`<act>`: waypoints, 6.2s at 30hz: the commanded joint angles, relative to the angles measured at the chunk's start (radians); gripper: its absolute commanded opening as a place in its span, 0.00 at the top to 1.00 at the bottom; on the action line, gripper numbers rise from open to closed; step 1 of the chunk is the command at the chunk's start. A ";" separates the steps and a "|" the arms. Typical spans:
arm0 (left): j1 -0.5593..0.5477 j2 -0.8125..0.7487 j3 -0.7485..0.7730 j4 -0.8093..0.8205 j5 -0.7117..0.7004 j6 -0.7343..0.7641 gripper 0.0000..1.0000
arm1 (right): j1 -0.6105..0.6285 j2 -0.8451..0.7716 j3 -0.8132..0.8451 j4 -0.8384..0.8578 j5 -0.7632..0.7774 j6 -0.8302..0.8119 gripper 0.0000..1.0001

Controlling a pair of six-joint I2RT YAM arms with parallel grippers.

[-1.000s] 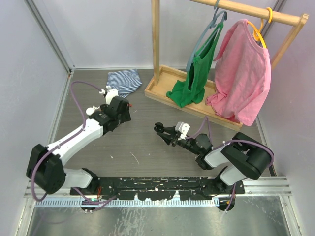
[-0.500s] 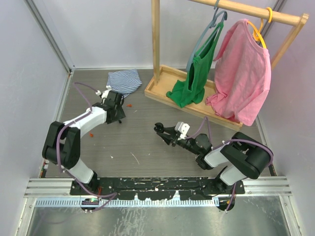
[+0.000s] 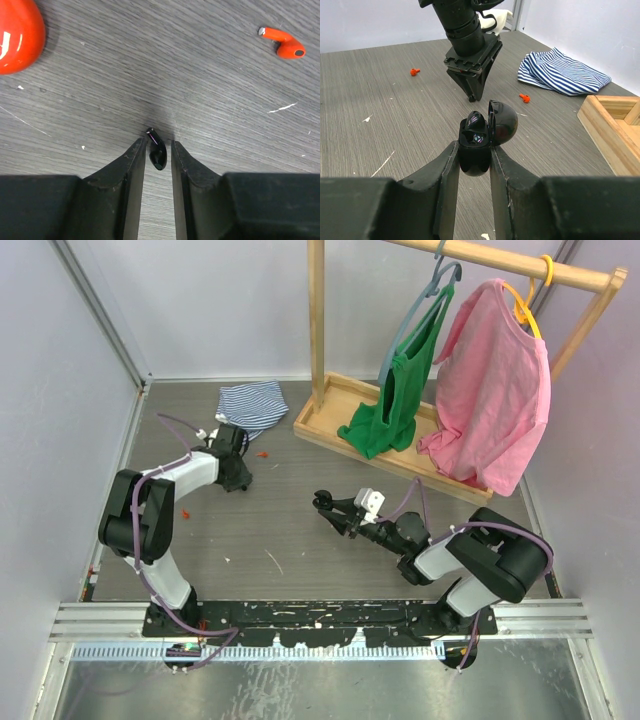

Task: Insert the wireless bluetooth earbuds into the charging case
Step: Move the earbud to the center of the board, then adjust the earbud at the center of the board, then pick up the earbud from the center of the board.

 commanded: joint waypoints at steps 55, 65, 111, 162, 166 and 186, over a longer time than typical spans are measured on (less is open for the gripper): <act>-0.294 -0.148 -0.025 -0.235 0.058 0.225 0.53 | 0.005 -0.003 0.008 0.108 0.014 -0.018 0.99; -0.295 -0.135 -0.011 -0.290 -0.027 0.245 0.54 | 0.006 -0.003 0.007 0.107 0.014 -0.018 0.99; -0.274 0.060 0.168 -0.333 -0.052 0.256 0.53 | 0.005 -0.011 0.005 0.104 0.017 -0.018 0.99; -0.282 -0.272 -0.155 -0.070 -0.021 -0.143 0.73 | 0.005 -0.009 0.009 0.101 0.013 -0.016 0.99; -0.264 -0.303 -0.215 -0.011 -0.017 -0.189 0.74 | 0.005 -0.006 0.009 0.101 0.014 -0.015 0.99; -0.239 -0.240 -0.259 0.095 0.064 -0.251 0.75 | 0.005 -0.004 0.012 0.098 0.011 -0.013 0.99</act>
